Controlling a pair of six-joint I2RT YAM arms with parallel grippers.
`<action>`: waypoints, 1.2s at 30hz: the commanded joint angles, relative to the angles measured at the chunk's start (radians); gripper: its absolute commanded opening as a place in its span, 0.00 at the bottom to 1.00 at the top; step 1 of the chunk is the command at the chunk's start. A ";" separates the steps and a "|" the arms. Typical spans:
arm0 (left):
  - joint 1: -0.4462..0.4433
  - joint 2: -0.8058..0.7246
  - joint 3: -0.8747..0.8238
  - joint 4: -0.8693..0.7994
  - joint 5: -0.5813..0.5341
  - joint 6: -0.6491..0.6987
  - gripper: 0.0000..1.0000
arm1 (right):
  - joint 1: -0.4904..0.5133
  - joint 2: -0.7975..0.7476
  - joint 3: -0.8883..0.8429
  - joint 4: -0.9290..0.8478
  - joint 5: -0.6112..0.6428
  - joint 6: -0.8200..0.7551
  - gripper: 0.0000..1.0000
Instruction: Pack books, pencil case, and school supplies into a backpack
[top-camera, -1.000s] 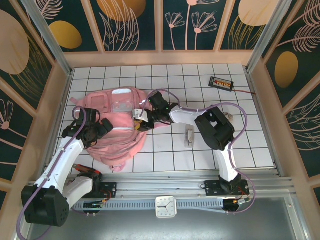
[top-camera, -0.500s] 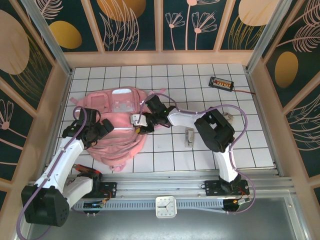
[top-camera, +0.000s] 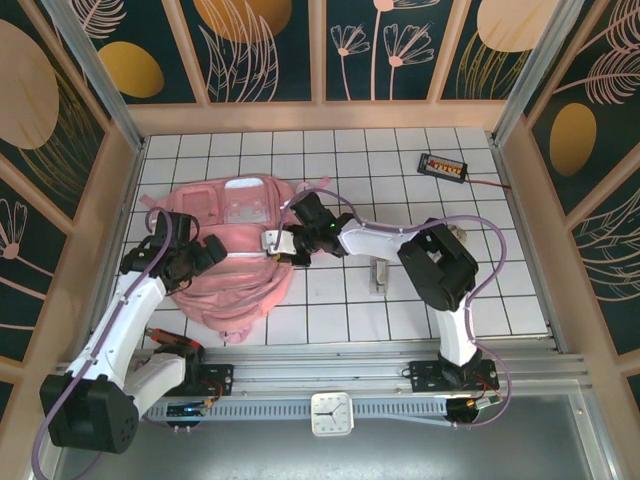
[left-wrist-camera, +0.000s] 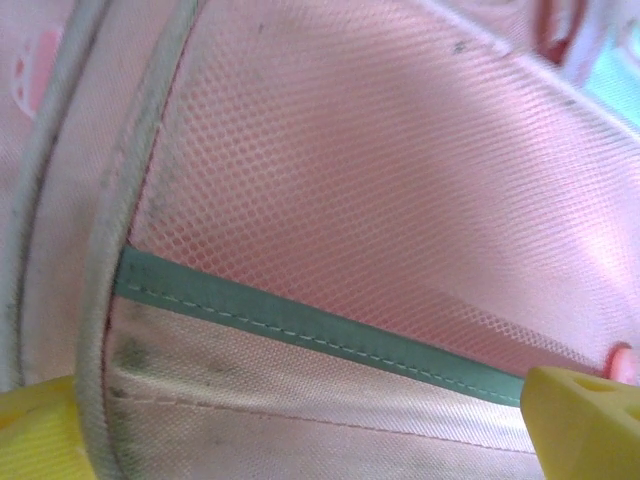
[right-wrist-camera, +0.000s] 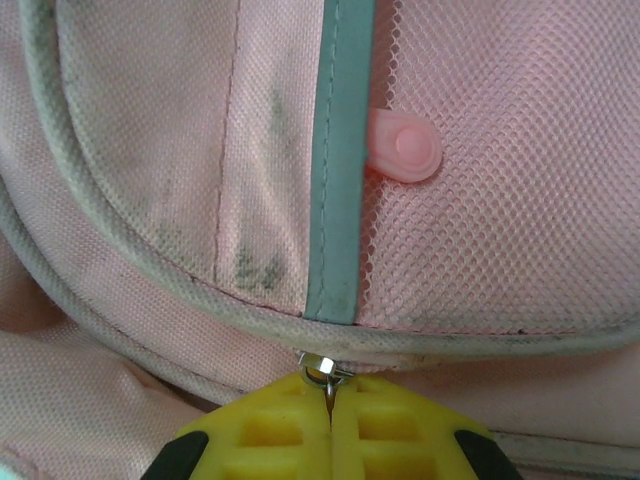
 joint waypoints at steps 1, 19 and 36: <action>0.007 0.008 0.104 -0.057 -0.038 0.103 0.99 | -0.017 -0.089 -0.027 -0.086 0.028 0.018 0.00; 0.006 0.073 0.015 0.116 0.148 0.095 0.97 | -0.199 -0.167 -0.007 -0.338 0.207 0.335 0.00; 0.006 0.267 -0.080 0.495 0.440 -0.071 0.56 | -0.219 -0.155 0.001 -0.337 0.197 0.346 0.00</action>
